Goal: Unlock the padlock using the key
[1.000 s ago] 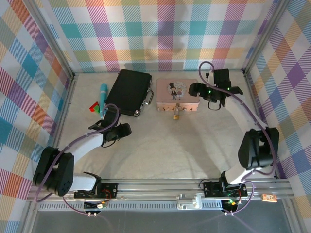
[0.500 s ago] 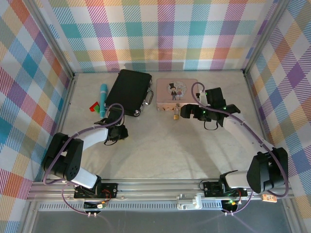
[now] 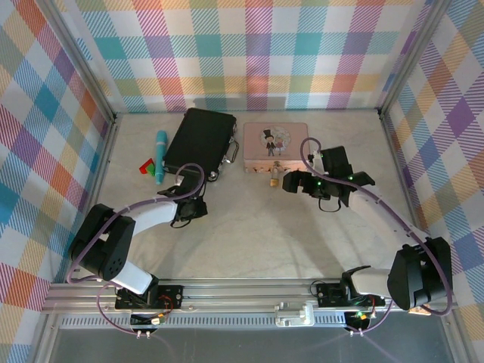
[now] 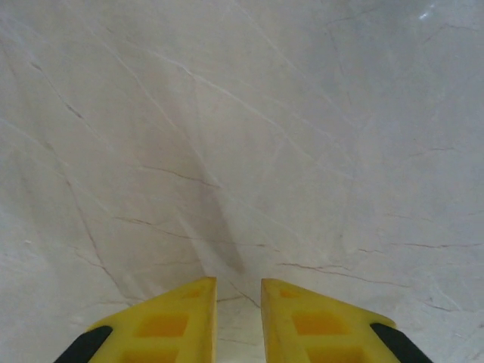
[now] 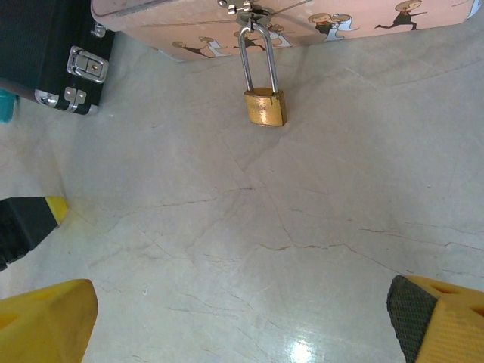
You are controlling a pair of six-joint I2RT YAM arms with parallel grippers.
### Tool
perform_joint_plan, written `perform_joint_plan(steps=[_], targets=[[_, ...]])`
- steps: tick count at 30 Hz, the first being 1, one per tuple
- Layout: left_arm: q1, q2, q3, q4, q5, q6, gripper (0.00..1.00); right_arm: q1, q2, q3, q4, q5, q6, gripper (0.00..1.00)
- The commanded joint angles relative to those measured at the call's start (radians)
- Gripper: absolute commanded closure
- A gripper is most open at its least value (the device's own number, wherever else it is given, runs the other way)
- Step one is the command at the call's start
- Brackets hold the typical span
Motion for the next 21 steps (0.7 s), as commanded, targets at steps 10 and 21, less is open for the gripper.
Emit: perform_joint_plan(steps=[10,21], targets=[[-0.160,-0.093,0.038,-0.139,-0.104,-0.199,0.64,0.035,-0.019,-0.020,0.015,-0.004,0.024,0.01],[-0.088,-0.184,0.036,-0.306,-0.116,-0.053,0.52,0.097,0.011,-0.039,0.049,0.010,0.061,0.01]])
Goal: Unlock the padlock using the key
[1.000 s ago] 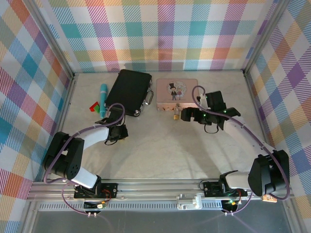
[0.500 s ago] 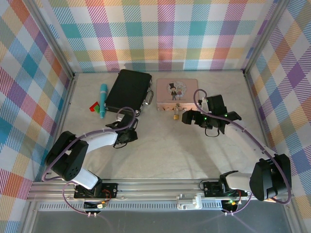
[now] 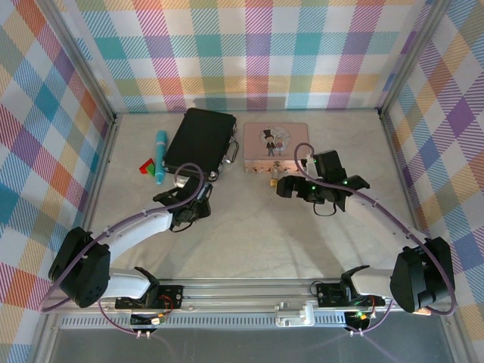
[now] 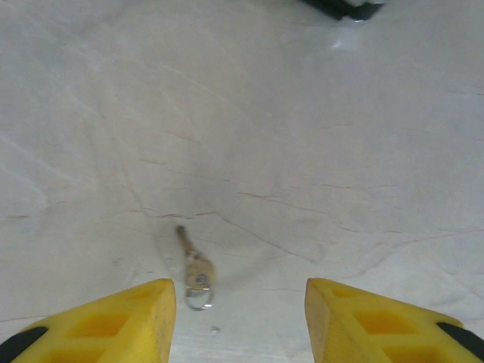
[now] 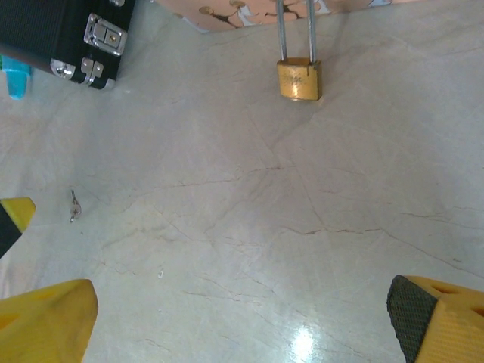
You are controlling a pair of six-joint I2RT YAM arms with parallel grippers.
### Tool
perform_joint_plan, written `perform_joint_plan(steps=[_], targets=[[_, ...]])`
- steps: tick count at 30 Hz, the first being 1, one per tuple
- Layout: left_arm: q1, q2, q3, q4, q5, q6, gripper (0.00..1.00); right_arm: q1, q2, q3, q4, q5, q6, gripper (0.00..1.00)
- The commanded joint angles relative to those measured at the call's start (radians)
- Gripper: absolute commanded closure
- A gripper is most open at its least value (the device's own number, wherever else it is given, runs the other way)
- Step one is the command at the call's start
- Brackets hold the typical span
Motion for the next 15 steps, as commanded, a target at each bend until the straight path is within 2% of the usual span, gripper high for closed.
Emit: perform_joint_plan(steps=[1,9,15], targets=[[0.026,0.031,-0.020,-0.069,0.037,0.041,0.52,0.021,0.017,-0.004,0.016,0.016,0.019,0.01],[0.027,0.148,-0.015,0.042,0.091,0.013,0.60,0.037,0.017,0.006,-0.014,0.049,0.012,0.01],[0.027,0.210,-0.016,0.085,0.111,0.004,0.73,0.039,-0.013,-0.014,-0.028,0.071,0.011,0.01]])
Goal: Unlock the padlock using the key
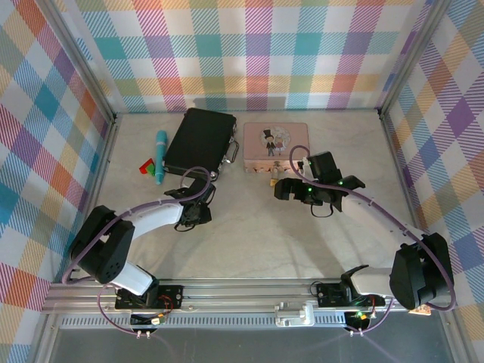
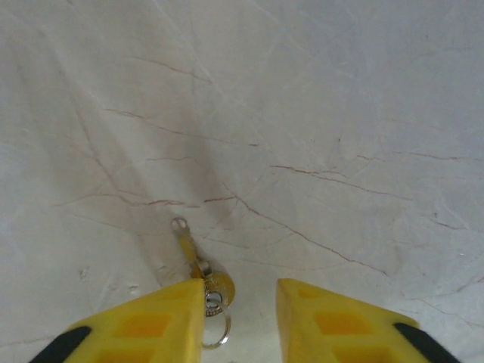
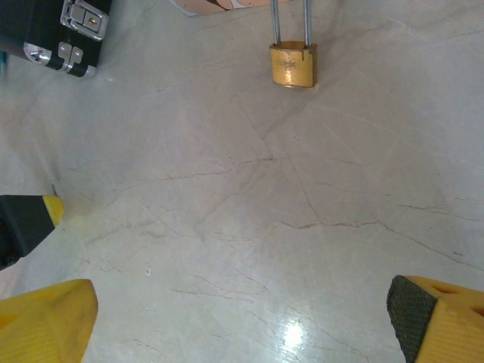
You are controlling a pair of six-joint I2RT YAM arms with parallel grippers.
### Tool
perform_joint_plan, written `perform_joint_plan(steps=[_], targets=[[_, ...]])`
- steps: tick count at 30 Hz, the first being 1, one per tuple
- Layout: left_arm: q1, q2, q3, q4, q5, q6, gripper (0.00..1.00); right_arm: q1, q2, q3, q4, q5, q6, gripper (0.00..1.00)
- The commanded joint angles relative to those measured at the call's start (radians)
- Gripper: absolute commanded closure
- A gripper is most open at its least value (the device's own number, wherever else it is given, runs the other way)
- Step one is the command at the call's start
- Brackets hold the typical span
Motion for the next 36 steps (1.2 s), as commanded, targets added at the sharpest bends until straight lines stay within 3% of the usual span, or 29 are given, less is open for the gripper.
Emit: perform_joint_plan(steps=[1,6,18,22,28,31,36], targets=[[0.002,0.018,-0.014,0.030,0.021,-0.006,0.74,0.007,-0.035,-0.018,-0.020,0.021,0.004,0.01],[-0.006,0.032,-0.024,0.054,0.041,-0.020,0.88,0.008,-0.039,-0.017,-0.028,0.026,0.002,0.01],[-0.234,0.151,0.109,0.210,0.088,-0.243,0.85,0.007,-0.034,0.001,-0.038,0.058,0.011,0.01],[-0.250,0.152,0.139,0.252,0.076,-0.313,0.77,0.009,-0.046,-0.012,-0.040,0.034,0.018,0.01],[-0.209,0.040,0.152,0.194,0.015,-0.270,0.52,0.048,-0.037,-0.053,0.007,-0.002,0.105,0.04],[-0.135,-0.034,0.122,0.170,0.005,-0.221,0.47,0.124,0.014,-0.053,0.035,0.021,0.169,0.10],[-0.017,-0.154,0.068,0.130,-0.013,-0.144,0.26,0.295,0.158,0.013,0.082,0.093,0.234,0.21]])
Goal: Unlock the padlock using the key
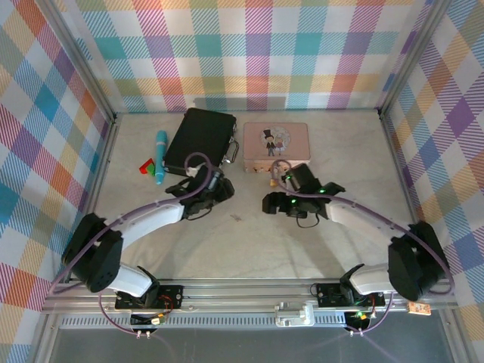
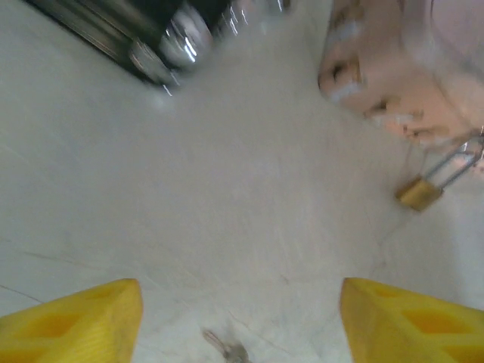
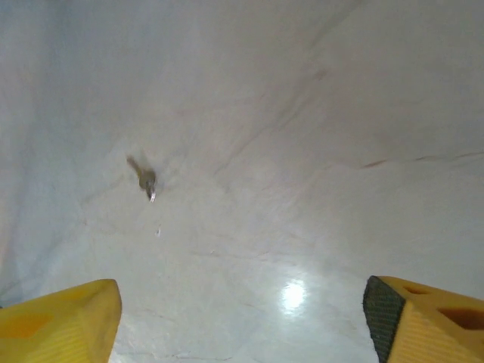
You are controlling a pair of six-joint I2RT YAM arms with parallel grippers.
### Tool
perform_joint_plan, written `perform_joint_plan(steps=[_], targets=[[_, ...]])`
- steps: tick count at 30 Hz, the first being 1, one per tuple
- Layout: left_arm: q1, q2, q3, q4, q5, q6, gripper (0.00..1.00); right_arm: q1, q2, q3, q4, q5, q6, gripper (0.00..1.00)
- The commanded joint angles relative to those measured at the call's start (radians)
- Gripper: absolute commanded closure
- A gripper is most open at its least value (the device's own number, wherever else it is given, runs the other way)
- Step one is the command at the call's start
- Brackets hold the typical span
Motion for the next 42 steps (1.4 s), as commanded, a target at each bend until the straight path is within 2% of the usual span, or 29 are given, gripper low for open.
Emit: perform_joint_plan(steps=[1,6,9,15,19,22,29,33,35,36,42], targets=[[0.071,-0.073,-0.048,-0.060,-0.007,0.063,0.24,0.101,0.094,0.065,0.048,0.054,0.075,0.24],[0.159,-0.153,-0.110,-0.048,0.033,0.070,0.13,0.209,0.279,0.211,0.019,0.116,0.089,0.42],[0.171,-0.179,-0.143,0.003,0.048,0.072,0.12,0.231,0.362,0.273,0.016,0.123,0.111,0.54],[0.180,-0.194,-0.187,0.016,0.075,0.063,0.12,0.245,0.449,0.336,0.012,0.189,0.143,0.64],[0.183,-0.208,-0.214,0.034,0.058,0.056,0.11,0.249,0.501,0.365,0.010,0.165,0.143,0.68],[0.181,-0.212,-0.225,0.044,0.035,0.060,0.08,0.255,0.527,0.371,0.016,0.153,0.150,0.70],[0.182,-0.219,-0.226,0.054,0.063,0.073,0.05,0.262,0.571,0.387,0.017,0.138,0.159,0.77],[0.182,-0.218,-0.212,0.042,0.083,0.072,0.05,0.263,0.578,0.379,0.024,0.133,0.164,0.89],[0.182,-0.214,-0.207,0.038,0.106,0.074,0.06,0.262,0.573,0.366,0.036,0.138,0.165,0.98],[0.181,-0.212,-0.205,0.042,0.125,0.076,0.06,0.262,0.567,0.360,0.037,0.141,0.162,1.00],[0.181,-0.211,-0.253,0.168,0.254,0.007,0.09,0.258,0.480,0.332,0.015,0.207,0.081,1.00]])
